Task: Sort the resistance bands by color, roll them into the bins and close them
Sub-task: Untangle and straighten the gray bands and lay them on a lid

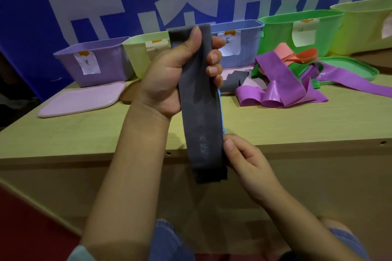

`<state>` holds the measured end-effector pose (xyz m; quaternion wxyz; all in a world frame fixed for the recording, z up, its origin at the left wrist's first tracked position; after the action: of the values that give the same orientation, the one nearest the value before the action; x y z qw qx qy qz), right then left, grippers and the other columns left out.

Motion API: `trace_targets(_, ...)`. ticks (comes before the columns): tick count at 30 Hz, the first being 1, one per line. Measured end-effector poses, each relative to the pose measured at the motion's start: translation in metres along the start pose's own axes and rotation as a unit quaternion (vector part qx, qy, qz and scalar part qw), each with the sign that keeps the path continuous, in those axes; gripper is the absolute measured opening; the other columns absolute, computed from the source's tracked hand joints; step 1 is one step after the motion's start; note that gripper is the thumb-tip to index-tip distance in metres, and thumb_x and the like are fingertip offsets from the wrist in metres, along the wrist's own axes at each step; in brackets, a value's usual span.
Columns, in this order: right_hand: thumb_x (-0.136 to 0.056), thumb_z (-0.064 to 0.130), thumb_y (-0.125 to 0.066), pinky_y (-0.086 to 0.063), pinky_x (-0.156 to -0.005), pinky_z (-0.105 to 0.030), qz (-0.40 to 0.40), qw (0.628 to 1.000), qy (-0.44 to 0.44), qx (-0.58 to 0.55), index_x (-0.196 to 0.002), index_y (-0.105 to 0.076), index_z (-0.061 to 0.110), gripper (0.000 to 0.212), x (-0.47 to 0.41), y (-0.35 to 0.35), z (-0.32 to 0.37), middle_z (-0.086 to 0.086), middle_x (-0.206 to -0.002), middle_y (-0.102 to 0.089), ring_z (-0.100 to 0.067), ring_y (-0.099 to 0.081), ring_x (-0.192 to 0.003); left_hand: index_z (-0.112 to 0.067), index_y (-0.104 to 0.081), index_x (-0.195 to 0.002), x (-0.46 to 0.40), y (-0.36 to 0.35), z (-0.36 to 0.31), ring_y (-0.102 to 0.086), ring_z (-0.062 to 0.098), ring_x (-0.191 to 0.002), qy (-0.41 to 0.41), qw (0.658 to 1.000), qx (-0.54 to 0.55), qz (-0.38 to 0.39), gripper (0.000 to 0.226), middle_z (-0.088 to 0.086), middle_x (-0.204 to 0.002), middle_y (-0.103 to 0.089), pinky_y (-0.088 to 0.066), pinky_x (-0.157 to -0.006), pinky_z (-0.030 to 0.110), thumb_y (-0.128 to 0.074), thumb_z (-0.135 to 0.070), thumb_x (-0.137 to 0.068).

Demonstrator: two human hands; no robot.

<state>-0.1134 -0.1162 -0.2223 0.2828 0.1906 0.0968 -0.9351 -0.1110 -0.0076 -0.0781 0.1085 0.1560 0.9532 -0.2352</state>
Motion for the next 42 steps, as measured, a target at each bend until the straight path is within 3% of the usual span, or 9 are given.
trace_targets(5,-0.09,0.027,-0.053,-0.047,-0.08,-0.019,-0.028,0.998,0.046,0.029,-0.098,-0.067,0.024,0.016,0.002,0.009,0.01,0.012,-0.096,-0.069,-0.004,-0.062,-0.093,-0.006,-0.065,-0.087,-0.004,0.001,0.001,-0.053,0.008,-0.057,0.0,1.0,-0.013,-0.021,0.045,0.0,-0.068,-0.054,-0.051,-0.059,0.024,-0.03,-0.03,-0.101)
trace_targets(11,-0.086,0.008,-0.054,-0.05,-0.07,-0.016,-0.029,0.998,0.045,-0.028,-0.1,-0.06,0.017,0.018,0.004,0.008,0.017,0.012,-0.086,-0.07,-0.001,-0.064,-0.082,-0.006,-0.063,-0.088,-0.006,0.005,-0.001,-0.053,0.008,-0.056,-0.002,0.999,-0.011,-0.046,0.043,-0.001,-0.067,-0.055,-0.05,-0.058,0.024,-0.03,-0.03,-0.102)
trace_targets(14,-0.084,0.015,-0.06,-0.048,-0.066,-0.018,-0.042,0.997,0.048,-0.034,-0.093,-0.053,0.024,0.014,0.005,0.009,0.016,0.01,-0.081,-0.066,-0.003,-0.061,-0.076,-0.006,-0.064,-0.086,-0.007,0.005,-0.001,-0.053,0.008,-0.055,0.0,0.998,-0.008,-0.06,0.044,0.0,-0.067,-0.054,-0.05,-0.058,0.024,-0.031,-0.03,-0.102)
trace_targets(18,-0.079,0.023,-0.058,-0.044,-0.064,-0.026,-0.011,0.996,0.082,0.046,-0.083,-0.05,0.032,0.012,0.005,0.006,0.019,0.007,-0.096,-0.061,-0.016,-0.056,-0.073,-0.006,-0.059,-0.089,-0.007,0.003,-0.001,-0.052,0.007,-0.054,0.002,0.997,0.004,-0.077,0.039,-0.001,-0.065,-0.053,-0.05,-0.057,0.022,-0.031,-0.03,-0.102)
trace_targets(24,-0.08,0.026,-0.062,-0.044,-0.084,-0.018,-0.018,0.984,0.131,0.123,-0.085,-0.061,0.027,0.005,0.002,0.011,0.018,0.01,-0.105,-0.059,-0.01,-0.058,-0.104,-0.006,-0.055,-0.09,-0.009,0.003,-0.002,-0.052,0.007,-0.052,-0.014,0.994,0.022,-0.106,0.035,-0.002,-0.063,-0.052,-0.049,-0.055,0.02,-0.031,-0.029,-0.101)
trace_targets(28,-0.08,0.031,-0.059,-0.044,-0.087,-0.022,0.004,0.998,0.059,0.029,-0.078,-0.065,0.033,0.007,0.003,0.012,0.012,0.006,-0.109,-0.062,-0.013,-0.056,-0.113,-0.006,-0.056,-0.09,-0.009,0.011,-0.007,-0.052,0.006,-0.053,-0.034,0.99,0.025,-0.131,0.036,-0.002,-0.064,-0.053,-0.05,-0.055,0.02,-0.032,-0.029,-0.102)
trace_targets(31,-0.08,0.037,-0.052,-0.044,-0.086,-0.026,0.01,0.999,0.007,-0.052,-0.075,-0.067,0.025,0.019,0.004,0.012,0.009,-0.001,-0.111,-0.063,-0.018,-0.056,-0.112,-0.006,-0.056,-0.091,-0.008,0.014,-0.009,-0.052,0.006,-0.053,-0.04,0.989,0.025,-0.138,0.036,-0.002,-0.064,-0.053,-0.05,-0.055,0.02,-0.032,-0.029,-0.102)
trace_targets(34,-0.083,0.037,-0.053,-0.044,-0.085,-0.023,-0.012,0.998,0.053,0.025,-0.076,-0.064,0.026,0.017,0.005,0.009,0.014,0.001,-0.102,-0.064,-0.016,-0.059,-0.106,-0.006,-0.056,-0.091,-0.007,0.015,-0.011,-0.053,0.006,-0.054,-0.045,0.989,0.023,-0.137,0.036,-0.001,-0.064,-0.053,-0.05,-0.056,0.021,-0.032,-0.029,-0.102)
trace_targets(42,-0.088,0.025,-0.057,-0.038,-0.058,-0.006,-0.116,0.98,0.1,0.126,-0.076,-0.054,0.024,0.013,0.012,0.007,0.014,0.022,-0.072,-0.059,0.005,-0.054,-0.064,-0.006,-0.055,-0.091,-0.007,0.012,-0.01,-0.052,0.007,-0.053,-0.047,0.989,-0.007,-0.14,0.035,-0.002,-0.063,-0.053,-0.049,-0.056,0.021,-0.031,-0.03,-0.102)
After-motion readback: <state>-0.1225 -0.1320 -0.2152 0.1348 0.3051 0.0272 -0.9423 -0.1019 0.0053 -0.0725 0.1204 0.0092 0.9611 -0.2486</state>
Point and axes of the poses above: each hand's wrist, its own x-axis away from the middle knuckle, its own y-axis out of the back of the hand, z = x × y, the point moved 5 cm from there along -x, towards the middle knuckle
